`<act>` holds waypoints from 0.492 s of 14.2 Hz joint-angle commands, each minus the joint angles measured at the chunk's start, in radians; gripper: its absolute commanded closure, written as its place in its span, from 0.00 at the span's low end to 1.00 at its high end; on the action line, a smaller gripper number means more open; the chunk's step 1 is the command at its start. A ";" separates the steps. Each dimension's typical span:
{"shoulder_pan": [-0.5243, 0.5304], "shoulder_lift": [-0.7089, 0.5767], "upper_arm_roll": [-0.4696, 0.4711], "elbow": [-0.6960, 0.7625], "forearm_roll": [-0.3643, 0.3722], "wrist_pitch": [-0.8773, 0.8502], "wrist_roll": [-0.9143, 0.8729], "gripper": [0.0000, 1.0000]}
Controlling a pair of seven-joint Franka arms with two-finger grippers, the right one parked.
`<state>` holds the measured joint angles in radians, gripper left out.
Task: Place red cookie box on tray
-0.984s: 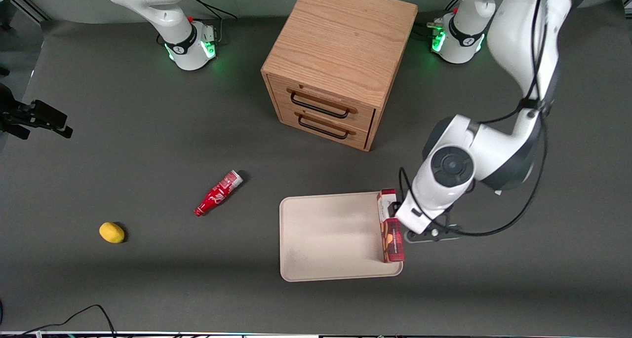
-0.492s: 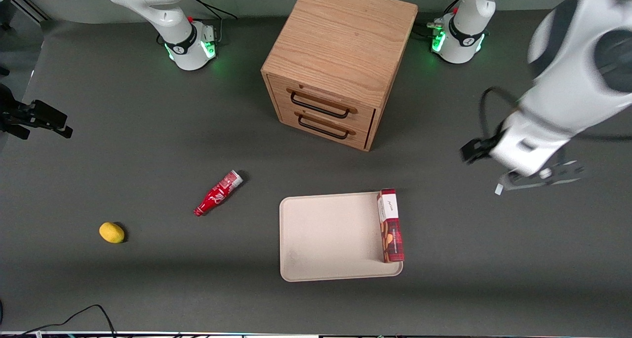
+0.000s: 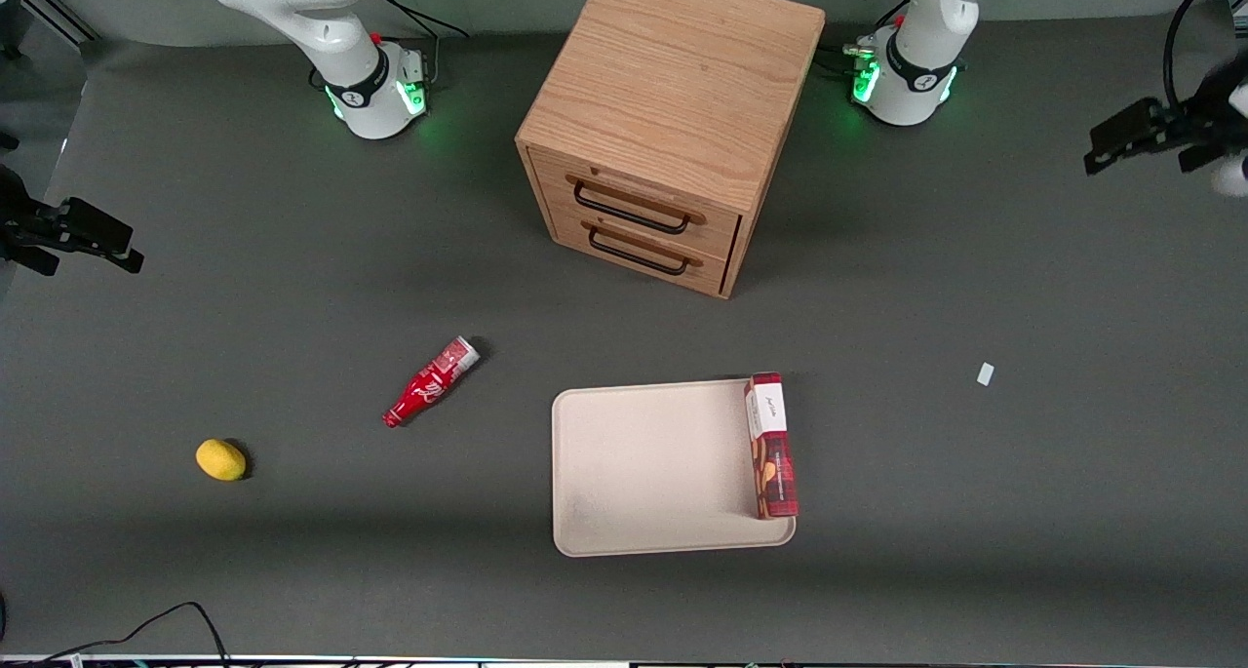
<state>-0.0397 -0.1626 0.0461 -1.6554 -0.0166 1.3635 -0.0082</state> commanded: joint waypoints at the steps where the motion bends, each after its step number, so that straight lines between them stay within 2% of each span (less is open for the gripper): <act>1: -0.016 -0.104 0.020 -0.126 -0.006 0.042 0.028 0.00; 7: -0.009 -0.049 0.035 -0.018 0.007 -0.066 0.100 0.00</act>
<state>-0.0400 -0.2372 0.0717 -1.7300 -0.0155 1.3345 0.0675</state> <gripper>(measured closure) 0.000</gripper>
